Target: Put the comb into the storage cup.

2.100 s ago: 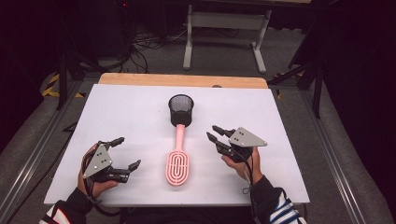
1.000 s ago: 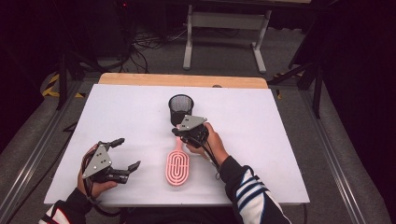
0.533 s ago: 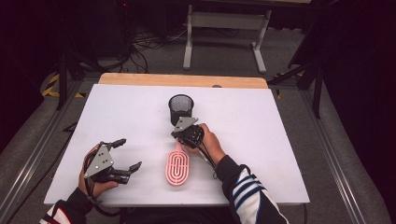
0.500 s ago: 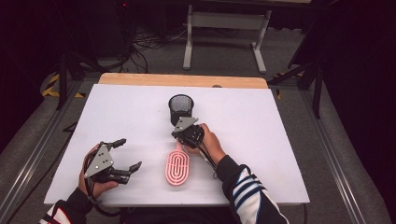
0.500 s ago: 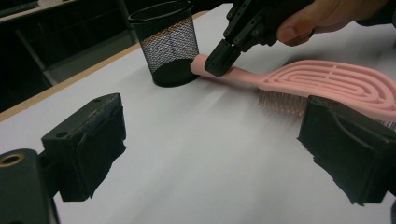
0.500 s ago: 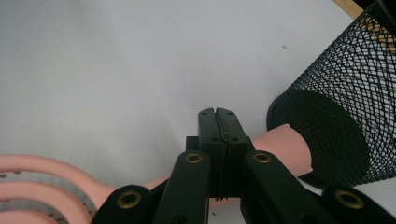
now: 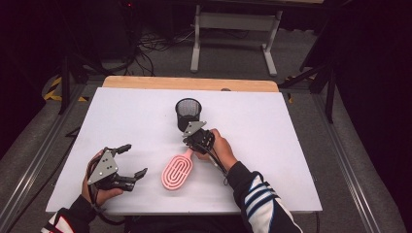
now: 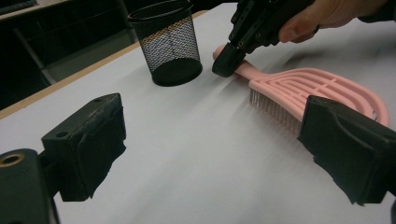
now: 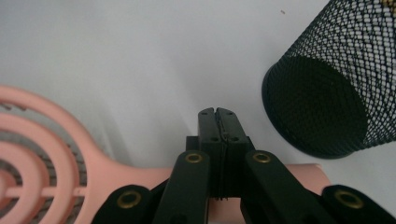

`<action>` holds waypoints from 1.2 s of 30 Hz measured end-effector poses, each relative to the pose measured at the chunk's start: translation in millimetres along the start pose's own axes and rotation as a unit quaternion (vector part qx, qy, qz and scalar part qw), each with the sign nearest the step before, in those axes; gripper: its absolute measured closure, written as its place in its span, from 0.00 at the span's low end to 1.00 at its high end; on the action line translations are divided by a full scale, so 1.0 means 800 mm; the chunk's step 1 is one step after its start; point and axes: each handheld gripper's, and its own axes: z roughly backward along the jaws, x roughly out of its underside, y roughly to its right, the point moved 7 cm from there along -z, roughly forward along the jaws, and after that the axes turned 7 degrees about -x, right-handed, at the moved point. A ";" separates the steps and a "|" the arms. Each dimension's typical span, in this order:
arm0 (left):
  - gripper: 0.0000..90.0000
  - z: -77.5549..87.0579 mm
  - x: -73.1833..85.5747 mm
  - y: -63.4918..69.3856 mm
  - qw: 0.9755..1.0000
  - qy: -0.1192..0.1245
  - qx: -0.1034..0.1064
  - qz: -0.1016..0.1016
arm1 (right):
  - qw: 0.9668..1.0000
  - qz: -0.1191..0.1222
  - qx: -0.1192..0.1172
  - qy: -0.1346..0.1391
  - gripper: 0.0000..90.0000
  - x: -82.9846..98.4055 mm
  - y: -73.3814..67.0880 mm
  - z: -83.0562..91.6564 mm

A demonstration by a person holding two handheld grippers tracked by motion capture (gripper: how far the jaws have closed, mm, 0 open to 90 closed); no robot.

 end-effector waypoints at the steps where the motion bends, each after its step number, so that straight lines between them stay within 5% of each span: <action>1: 0.09 0.000 0.000 0.000 1.000 -0.001 0.000 0.000 | 1.000 -0.002 -0.001 -0.003 1.00 0.002 0.000 0.001; 10: 0.09 -0.002 0.001 0.001 1.000 -0.003 0.002 0.002 | 0.999 -0.011 -0.001 -0.035 1.00 0.017 0.002 0.014; 36: 0.09 -0.002 0.001 0.000 1.000 -0.007 0.000 0.000 | 0.999 -0.014 -0.015 -0.043 1.00 0.043 -0.019 0.039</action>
